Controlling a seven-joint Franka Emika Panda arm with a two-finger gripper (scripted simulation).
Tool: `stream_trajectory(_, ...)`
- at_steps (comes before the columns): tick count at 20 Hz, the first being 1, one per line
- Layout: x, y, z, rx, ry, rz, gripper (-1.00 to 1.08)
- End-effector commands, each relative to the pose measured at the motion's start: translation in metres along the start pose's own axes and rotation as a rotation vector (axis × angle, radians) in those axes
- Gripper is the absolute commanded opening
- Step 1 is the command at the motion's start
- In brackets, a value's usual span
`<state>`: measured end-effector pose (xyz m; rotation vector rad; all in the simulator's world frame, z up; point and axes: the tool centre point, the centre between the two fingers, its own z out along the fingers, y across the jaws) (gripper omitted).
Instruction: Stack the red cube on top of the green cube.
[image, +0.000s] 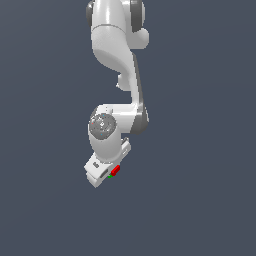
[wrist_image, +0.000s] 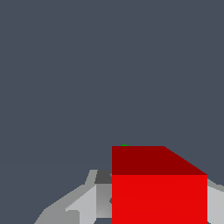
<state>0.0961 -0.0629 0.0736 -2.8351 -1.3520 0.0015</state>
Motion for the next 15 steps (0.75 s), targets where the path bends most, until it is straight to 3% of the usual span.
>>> stream_trajectory(1, -0.0101, 0.0024, 0.0068, -0.001, 0.001, -0.001, -1.0)
stream_trajectory(5, -0.0162, 0.004, 0.0111, -0.001, 0.001, -0.001, -1.0)
stream_trajectory(6, -0.0162, 0.004, 0.0111, -0.001, 0.001, -0.001, 1.0)
stream_trajectory(15, -0.0162, 0.004, 0.0111, -0.001, 0.001, -0.001, 1.0)
